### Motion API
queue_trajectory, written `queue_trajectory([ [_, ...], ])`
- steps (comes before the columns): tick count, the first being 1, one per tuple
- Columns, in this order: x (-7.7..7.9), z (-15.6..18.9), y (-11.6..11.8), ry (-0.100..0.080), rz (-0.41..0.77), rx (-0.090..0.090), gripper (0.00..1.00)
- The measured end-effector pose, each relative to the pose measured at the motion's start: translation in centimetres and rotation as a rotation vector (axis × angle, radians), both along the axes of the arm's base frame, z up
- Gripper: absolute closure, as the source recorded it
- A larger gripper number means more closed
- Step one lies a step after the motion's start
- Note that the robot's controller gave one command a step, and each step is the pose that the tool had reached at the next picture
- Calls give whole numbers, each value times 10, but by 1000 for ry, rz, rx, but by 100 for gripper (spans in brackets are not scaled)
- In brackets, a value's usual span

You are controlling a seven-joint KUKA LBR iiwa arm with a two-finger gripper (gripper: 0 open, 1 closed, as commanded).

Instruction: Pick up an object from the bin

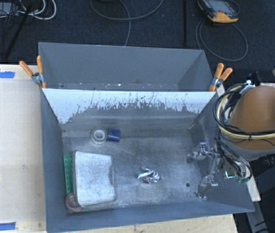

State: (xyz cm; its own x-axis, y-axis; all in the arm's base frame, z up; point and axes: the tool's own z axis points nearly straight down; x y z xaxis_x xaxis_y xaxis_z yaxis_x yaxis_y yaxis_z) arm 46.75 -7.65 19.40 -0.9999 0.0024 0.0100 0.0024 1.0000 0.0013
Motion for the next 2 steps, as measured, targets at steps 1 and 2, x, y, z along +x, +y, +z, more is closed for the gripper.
queue_trajectory([
  [1,19,-122,35,-20,283,-1,0],
  [2,43,-123,80,-12,228,0,0],
])
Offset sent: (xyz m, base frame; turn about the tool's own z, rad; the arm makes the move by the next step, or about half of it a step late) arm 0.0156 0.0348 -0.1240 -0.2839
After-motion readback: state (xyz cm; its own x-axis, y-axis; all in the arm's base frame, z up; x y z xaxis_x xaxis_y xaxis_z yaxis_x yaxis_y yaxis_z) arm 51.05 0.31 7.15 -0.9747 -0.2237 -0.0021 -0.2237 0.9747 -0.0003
